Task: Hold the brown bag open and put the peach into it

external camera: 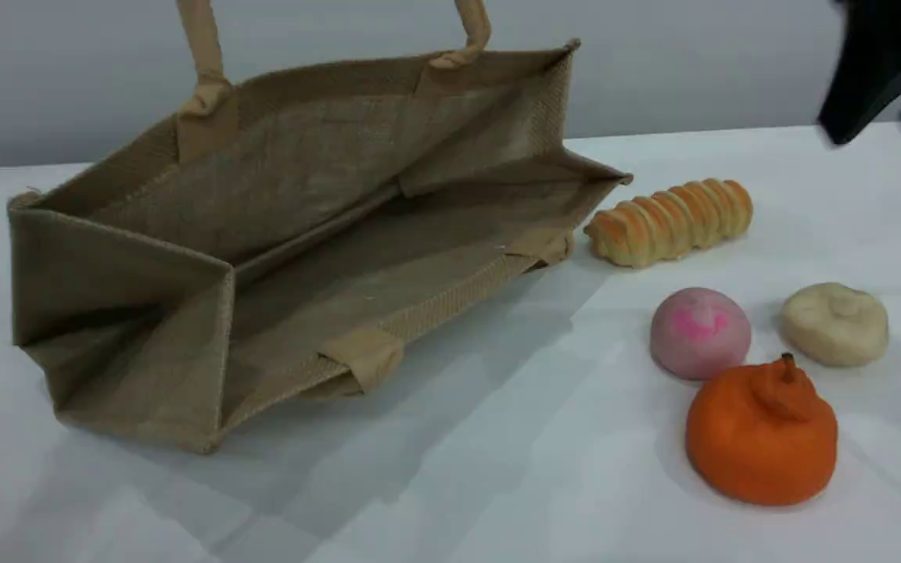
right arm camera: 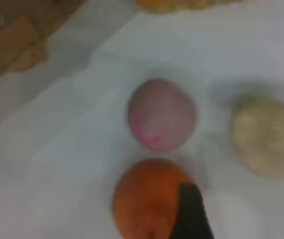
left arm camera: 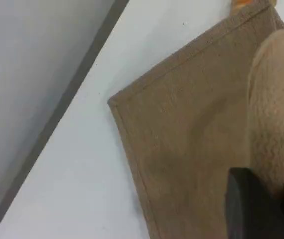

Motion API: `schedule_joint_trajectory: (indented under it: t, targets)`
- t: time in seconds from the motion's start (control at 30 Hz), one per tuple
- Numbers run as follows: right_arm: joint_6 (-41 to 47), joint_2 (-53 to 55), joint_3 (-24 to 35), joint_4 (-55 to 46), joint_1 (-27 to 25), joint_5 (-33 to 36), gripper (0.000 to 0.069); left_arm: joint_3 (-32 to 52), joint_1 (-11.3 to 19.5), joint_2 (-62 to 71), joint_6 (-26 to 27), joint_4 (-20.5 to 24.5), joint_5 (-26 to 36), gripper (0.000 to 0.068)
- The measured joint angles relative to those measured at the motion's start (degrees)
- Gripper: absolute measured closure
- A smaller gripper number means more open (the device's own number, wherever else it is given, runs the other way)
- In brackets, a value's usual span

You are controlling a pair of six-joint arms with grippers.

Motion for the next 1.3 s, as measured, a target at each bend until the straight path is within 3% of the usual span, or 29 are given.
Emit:
schedule_joint_trajectory:
  t: [0.43,0.63,1.1,1.3]
  targets:
    - [-1.14,15.94,-1.32,3.59,1.12,-10.12,0.0267,0.0,0.0,0.0,0.0,-0.06,0.0,0.0591]
    - [-2.05,18.26,-4.55,5.6,1.12,-9.43,0.0267,0.0,0.0,0.0,-0.05,-0.1,0.0,0.0591]
    - [-11.86,25.52,-4.62,16.14,1.21,-10.58,0.0267,0.0,0.0,0.0,-0.05,-0.04,0.0,0.0591]
    - [-14.46,26.73,-4.62,19.06,3.88,-10.53,0.0267,0.0,0.0,0.0,-0.05,0.0,0.0,0.0591]
